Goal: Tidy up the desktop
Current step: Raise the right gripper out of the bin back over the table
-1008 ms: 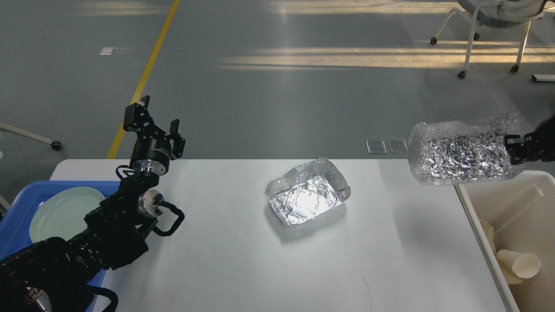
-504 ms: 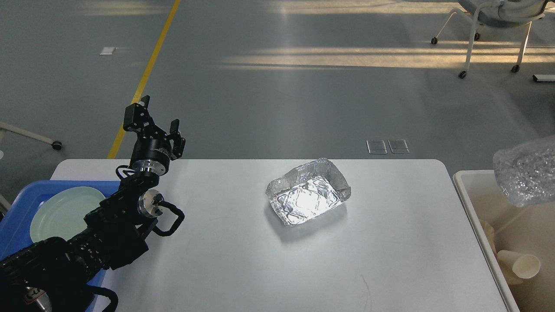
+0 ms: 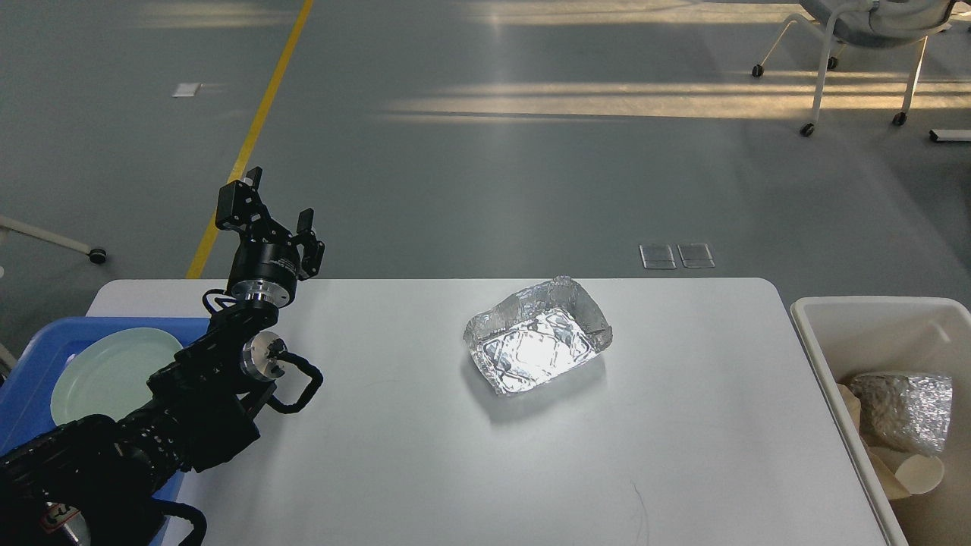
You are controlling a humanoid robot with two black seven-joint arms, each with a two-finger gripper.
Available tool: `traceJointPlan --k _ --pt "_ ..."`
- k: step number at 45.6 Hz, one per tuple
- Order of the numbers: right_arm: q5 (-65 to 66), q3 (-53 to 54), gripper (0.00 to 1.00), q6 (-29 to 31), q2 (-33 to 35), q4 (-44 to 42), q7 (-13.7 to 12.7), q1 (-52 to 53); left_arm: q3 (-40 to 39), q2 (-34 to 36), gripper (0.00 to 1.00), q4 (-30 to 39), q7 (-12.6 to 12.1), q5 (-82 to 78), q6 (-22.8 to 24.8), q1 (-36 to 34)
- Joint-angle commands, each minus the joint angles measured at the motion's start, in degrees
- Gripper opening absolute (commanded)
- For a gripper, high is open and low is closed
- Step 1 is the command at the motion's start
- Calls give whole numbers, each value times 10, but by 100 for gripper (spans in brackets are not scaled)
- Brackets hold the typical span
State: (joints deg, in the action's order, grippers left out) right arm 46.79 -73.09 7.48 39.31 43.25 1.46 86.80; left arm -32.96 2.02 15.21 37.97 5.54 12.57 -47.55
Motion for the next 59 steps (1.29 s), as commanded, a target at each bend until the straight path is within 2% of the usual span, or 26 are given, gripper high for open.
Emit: traceJointPlan --k 1,6,7,9,17,27,33,49,54,59 --pt "-7 12 95 3 0 111 0 72 0 0 100 0 0 0 0 0" --pt "-49 15 96 29 -3 217 -1 143 0 0 100 0 0 0 0 0" --pt "-83 15 96 49 -8 269 -4 183 0 0 100 0 0 0 0 0" --pt "-113 15 96 68 -17 310 -5 216 0 0 100 0 0 0 0 0" --pt "-230 24 96 159 -42 430 -7 350 0 0 100 -1 0 0 0 0" --pt "-368 46 95 378 -47 475 -8 507 0 0 100 0 0 0 0 0" --pt "-424 51 95 469 -45 475 -13 574 0 0 100 0 0 0 0 0" --pt "-490 107 95 475 -43 463 -13 667 0 0 100 0 0 0 0 0" --pt "-493 103 95 475 -53 461 -13 643 0 0 100 0 0 0 0 0" --pt "-493 100 93 475 -63 446 -14 555 0 0 100 0 0 0 0 0"
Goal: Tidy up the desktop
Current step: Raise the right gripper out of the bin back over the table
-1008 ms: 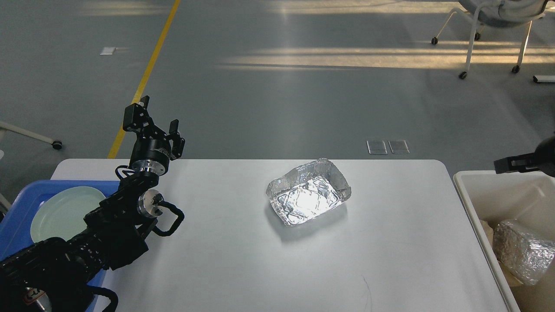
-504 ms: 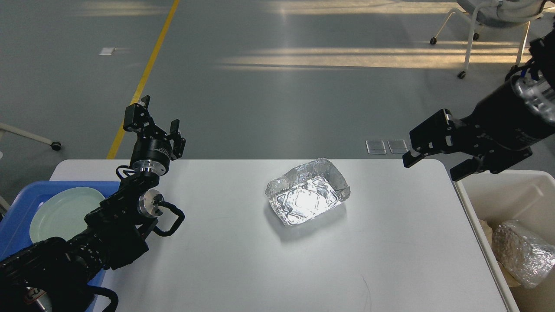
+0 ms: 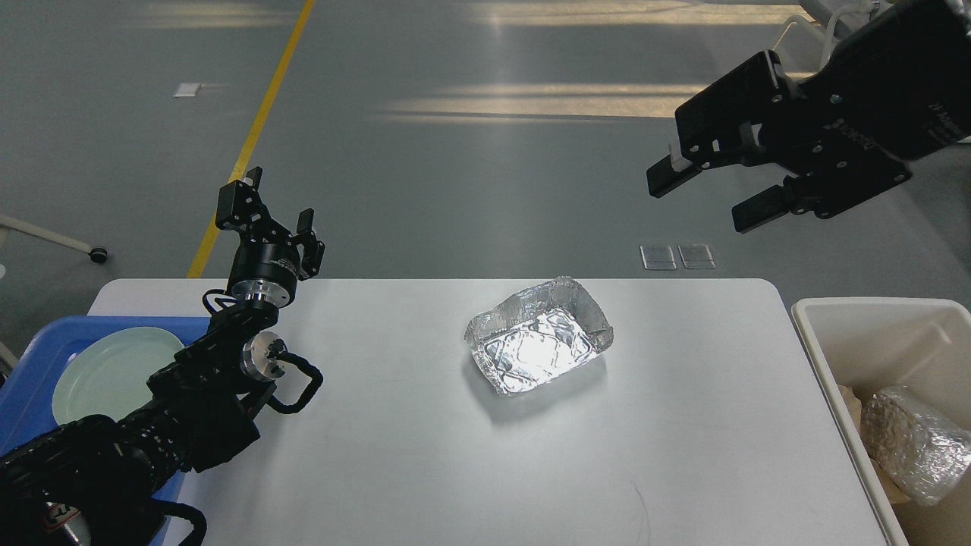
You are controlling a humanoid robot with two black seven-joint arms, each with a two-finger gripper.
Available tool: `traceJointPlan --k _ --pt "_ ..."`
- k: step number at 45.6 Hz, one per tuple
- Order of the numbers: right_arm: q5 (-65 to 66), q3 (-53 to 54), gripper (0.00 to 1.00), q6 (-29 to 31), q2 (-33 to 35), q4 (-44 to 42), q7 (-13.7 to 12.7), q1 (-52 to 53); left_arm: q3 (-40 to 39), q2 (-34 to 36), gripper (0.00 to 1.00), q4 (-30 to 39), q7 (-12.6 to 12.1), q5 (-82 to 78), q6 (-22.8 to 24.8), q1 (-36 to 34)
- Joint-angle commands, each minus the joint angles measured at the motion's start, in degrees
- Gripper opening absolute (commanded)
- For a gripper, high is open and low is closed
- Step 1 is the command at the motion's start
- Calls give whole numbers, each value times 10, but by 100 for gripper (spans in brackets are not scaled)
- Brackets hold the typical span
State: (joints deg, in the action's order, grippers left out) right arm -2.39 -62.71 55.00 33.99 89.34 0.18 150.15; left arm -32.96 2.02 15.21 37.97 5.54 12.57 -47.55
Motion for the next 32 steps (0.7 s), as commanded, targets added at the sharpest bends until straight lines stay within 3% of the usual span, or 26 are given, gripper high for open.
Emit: traceJointPlan --k 1,3,16,32 --pt "-2 -5 93 0 -13 -22 -2 -99 0 0 100 0 0 0 0 0" --pt "-2 -5 93 -2 -20 -39 -2 -145 0 0 100 0 0 0 0 0" --pt "-150 4 93 -198 -83 -207 -20 -441 0 0 100 0 0 0 0 0" --pt "-286 86 93 -375 -129 -302 -25 -656 0 0 100 0 0 0 0 0"
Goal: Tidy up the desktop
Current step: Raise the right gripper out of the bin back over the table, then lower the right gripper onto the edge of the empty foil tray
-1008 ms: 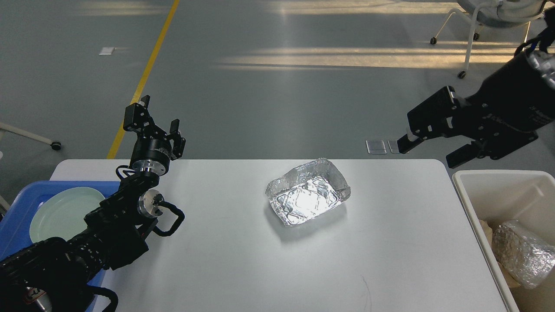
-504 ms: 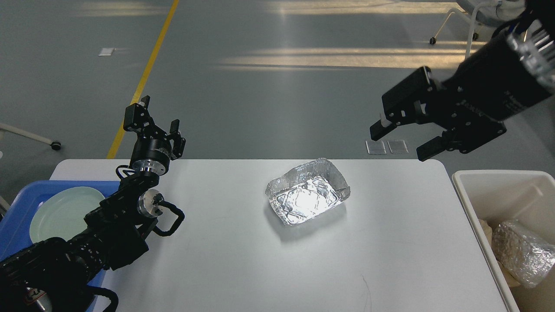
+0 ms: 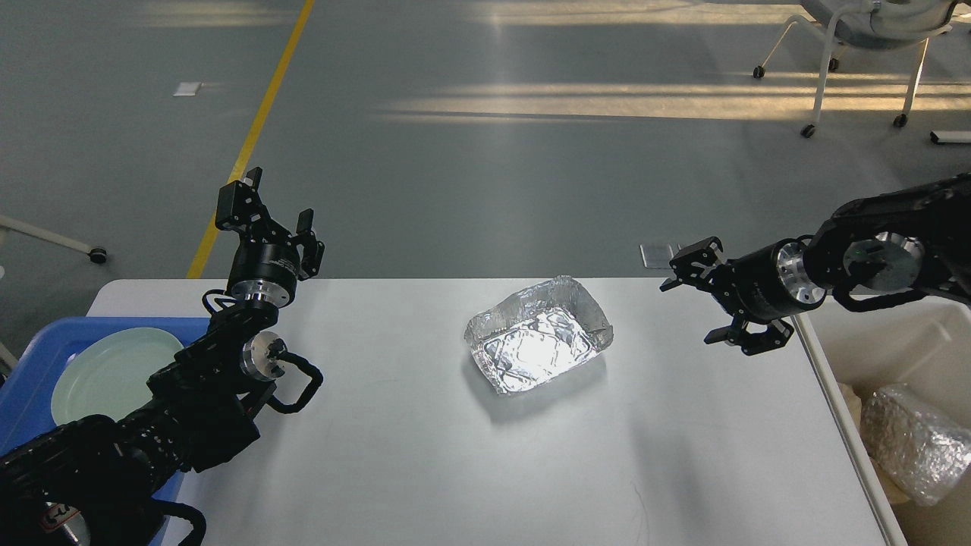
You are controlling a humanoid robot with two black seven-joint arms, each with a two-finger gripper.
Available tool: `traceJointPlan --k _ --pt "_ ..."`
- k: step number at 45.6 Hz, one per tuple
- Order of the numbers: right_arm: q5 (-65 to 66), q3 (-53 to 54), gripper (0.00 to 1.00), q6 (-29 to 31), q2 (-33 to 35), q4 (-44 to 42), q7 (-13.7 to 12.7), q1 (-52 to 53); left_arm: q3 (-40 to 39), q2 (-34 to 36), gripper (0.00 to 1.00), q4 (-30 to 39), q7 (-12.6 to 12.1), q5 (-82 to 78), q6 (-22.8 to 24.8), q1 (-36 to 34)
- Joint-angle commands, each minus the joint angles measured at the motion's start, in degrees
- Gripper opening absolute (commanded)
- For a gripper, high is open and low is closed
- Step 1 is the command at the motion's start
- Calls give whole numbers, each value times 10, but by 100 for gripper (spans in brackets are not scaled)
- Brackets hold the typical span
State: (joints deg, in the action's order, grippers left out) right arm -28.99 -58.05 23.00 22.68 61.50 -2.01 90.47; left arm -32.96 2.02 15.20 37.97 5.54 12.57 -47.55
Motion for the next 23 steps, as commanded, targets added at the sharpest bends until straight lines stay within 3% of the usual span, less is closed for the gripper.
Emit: traceJointPlan --k 1,8,23 --pt "-22 49 93 -63 -16 -27 -5 -70 0 0 100 0 0 0 0 0" --pt "-27 123 93 -95 -17 -40 -19 -138 0 0 100 0 0 0 0 0" --pt "-25 227 92 -188 -52 -63 -19 -235 0 0 100 0 0 0 0 0"
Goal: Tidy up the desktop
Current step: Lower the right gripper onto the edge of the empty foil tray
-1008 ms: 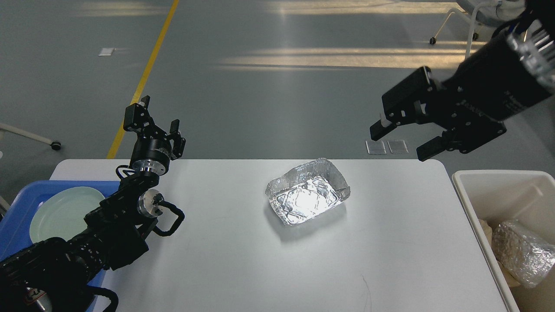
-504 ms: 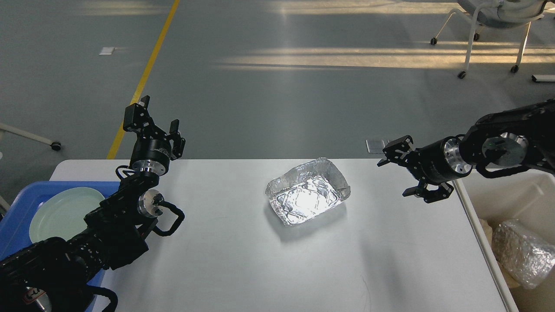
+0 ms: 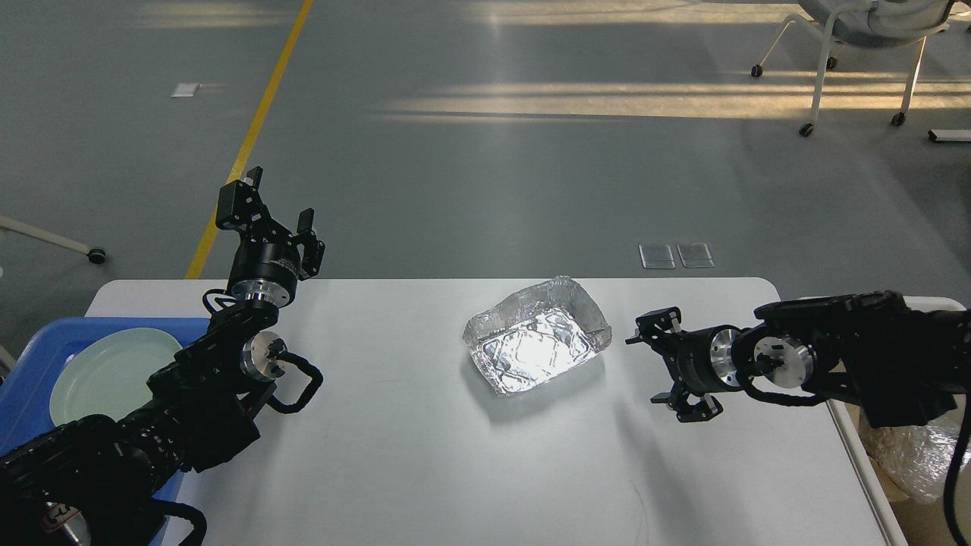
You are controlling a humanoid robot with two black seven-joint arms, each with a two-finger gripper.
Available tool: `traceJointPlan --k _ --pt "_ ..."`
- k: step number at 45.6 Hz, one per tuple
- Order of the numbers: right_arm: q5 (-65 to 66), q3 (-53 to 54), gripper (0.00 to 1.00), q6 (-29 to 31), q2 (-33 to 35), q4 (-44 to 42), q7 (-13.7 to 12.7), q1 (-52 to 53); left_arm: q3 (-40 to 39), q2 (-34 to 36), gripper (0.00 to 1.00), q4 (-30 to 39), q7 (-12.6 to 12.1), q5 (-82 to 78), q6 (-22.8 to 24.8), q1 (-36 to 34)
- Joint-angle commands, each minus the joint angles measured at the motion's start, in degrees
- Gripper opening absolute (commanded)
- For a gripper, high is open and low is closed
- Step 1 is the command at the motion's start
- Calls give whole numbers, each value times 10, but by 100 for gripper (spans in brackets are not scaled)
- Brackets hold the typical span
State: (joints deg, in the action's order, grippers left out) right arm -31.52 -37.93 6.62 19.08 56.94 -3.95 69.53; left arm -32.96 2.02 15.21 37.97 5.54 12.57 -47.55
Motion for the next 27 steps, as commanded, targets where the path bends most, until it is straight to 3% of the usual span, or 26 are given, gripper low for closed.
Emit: traceJointPlan --k 1,13,27 --pt "1 31 92 -25 -20 -24 0 -30 0 0 100 0 0 0 0 0" --pt "0 59 90 -33 -39 -62 -3 -38 0 0 100 0 0 0 1 0" --pt "-1 80 89 -42 -85 -138 -26 -43 0 0 100 0 0 0 0 0"
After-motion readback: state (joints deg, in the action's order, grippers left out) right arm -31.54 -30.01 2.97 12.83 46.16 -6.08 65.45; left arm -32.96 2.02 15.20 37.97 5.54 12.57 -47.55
